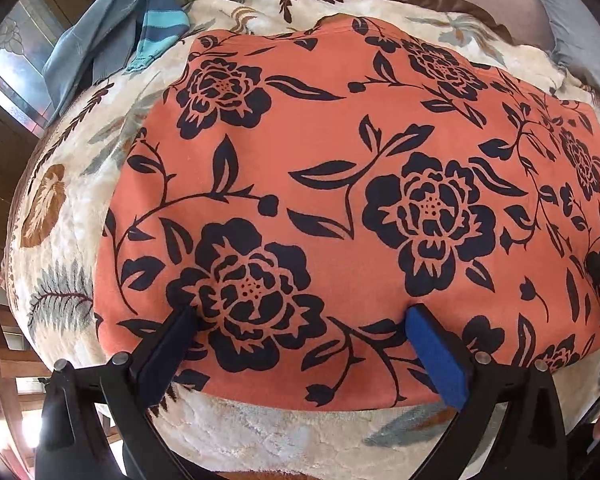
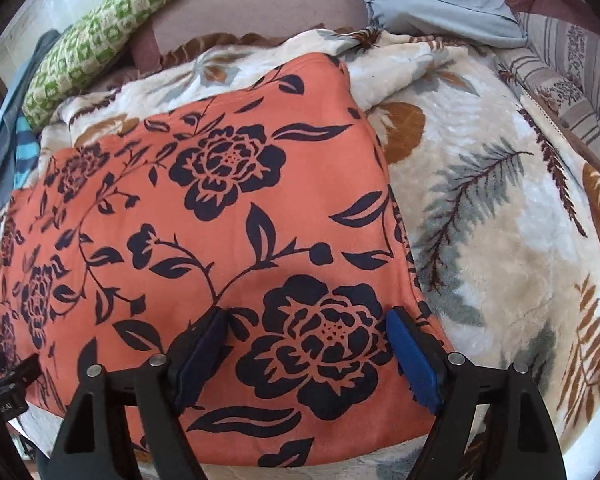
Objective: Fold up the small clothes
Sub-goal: 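Lower both open grippers onto the folded orange shirt and press it flat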
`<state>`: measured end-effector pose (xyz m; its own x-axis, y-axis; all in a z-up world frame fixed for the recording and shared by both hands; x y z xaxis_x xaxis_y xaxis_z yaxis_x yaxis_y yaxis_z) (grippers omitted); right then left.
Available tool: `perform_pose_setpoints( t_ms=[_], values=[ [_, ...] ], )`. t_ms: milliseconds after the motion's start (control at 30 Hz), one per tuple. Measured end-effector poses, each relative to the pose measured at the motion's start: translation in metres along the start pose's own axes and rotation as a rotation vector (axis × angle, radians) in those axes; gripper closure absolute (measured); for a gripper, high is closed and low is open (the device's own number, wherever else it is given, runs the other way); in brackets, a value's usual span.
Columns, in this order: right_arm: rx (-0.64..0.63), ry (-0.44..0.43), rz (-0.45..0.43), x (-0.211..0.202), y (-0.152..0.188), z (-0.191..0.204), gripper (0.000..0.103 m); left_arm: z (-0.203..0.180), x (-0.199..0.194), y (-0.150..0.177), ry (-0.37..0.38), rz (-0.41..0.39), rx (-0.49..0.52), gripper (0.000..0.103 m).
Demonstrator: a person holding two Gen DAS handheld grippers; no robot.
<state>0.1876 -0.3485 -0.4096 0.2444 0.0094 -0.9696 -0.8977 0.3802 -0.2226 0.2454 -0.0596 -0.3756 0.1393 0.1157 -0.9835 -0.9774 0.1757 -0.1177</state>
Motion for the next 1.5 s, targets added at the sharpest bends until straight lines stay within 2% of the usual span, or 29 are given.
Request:
perform_pose_setpoints(
  t_ms=[200,333,467,533,600,633,667,700,800,900,1000,1067,1167,1200,1267,1300,1400,1500],
  values=[
    [0.031,-0.031,0.009,0.002,-0.003,-0.006,0.016,-0.004,-0.017,-0.001,-0.025,-0.023,0.017,0.000],
    [0.060,-0.057,-0.081,-0.019,-0.008,-0.011,0.018,-0.007,-0.046,-0.015,-0.027,-0.117,0.010,0.000],
    [0.087,-0.075,-0.200,-0.042,-0.019,-0.015,0.018,-0.009,-0.048,-0.033,-0.014,-0.153,-0.001,0.000],
    [0.086,-0.105,-0.179,-0.036,-0.021,-0.012,0.018,-0.010,-0.037,-0.039,-0.028,-0.128,-0.004,0.000],
    [0.089,-0.142,-0.090,-0.017,-0.019,-0.010,0.019,-0.007,-0.018,-0.039,-0.043,-0.083,-0.007,0.000],
    [0.093,-0.136,-0.039,-0.005,-0.016,-0.011,0.020,-0.005,-0.005,-0.036,-0.052,-0.050,-0.010,0.000],
    [0.090,-0.108,-0.011,0.002,-0.014,-0.013,0.020,-0.005,0.003,-0.033,-0.030,-0.041,-0.022,0.000],
    [0.081,-0.095,-0.011,0.004,-0.014,-0.013,0.021,-0.003,0.002,-0.033,-0.006,-0.063,-0.041,0.000],
    [0.097,-0.114,-0.075,-0.008,-0.019,-0.015,0.021,-0.002,0.000,-0.033,-0.010,-0.073,-0.025,0.000],
    [0.061,-0.113,-0.219,-0.036,-0.030,-0.009,0.022,-0.001,-0.007,-0.032,-0.008,-0.075,-0.034,0.000],
    [-0.048,-0.230,-0.321,-0.063,-0.028,0.023,0.022,0.003,-0.016,-0.029,-0.018,-0.110,-0.060,0.000],
    [-0.135,-0.265,-0.289,-0.060,-0.021,0.046,0.029,0.008,-0.023,-0.024,-0.037,-0.142,-0.067,0.000],
    [-0.198,-0.283,-0.174,-0.039,-0.009,0.064,0.055,0.016,-0.024,-0.019,-0.065,-0.159,-0.058,0.000],
    [-0.205,-0.288,-0.139,-0.032,-0.007,0.066,0.058,0.016,-0.020,-0.017,-0.068,-0.146,-0.050,0.000],
    [-0.187,-0.300,-0.041,-0.014,-0.002,0.066,0.060,0.015,-0.005,-0.012,-0.064,-0.096,-0.035,0.000],
    [-0.171,-0.296,-0.009,-0.005,0.001,0.063,0.061,0.015,-0.003,-0.012,-0.054,-0.107,-0.042,0.000],
    [-0.135,-0.329,-0.007,-0.008,0.001,0.058,0.063,0.016,-0.002,-0.013,-0.054,-0.115,-0.051,0.000],
    [-0.133,-0.306,-0.041,-0.017,0.002,0.055,0.063,0.014,-0.004,-0.016,-0.076,-0.101,-0.027,0.000]
  ],
)
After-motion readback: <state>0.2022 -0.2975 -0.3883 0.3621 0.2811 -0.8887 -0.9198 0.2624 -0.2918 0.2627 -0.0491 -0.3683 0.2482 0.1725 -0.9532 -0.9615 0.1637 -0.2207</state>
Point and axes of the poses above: each gripper's, at about its wrist camera, not at the fingertips, and x roughly the way its jaws point, z to its left, y to its underside, the point moved 9 cm from there along x, roughly the way its jaws point, and after that the axes turned 10 degrees about z, right-handed, at the moved point
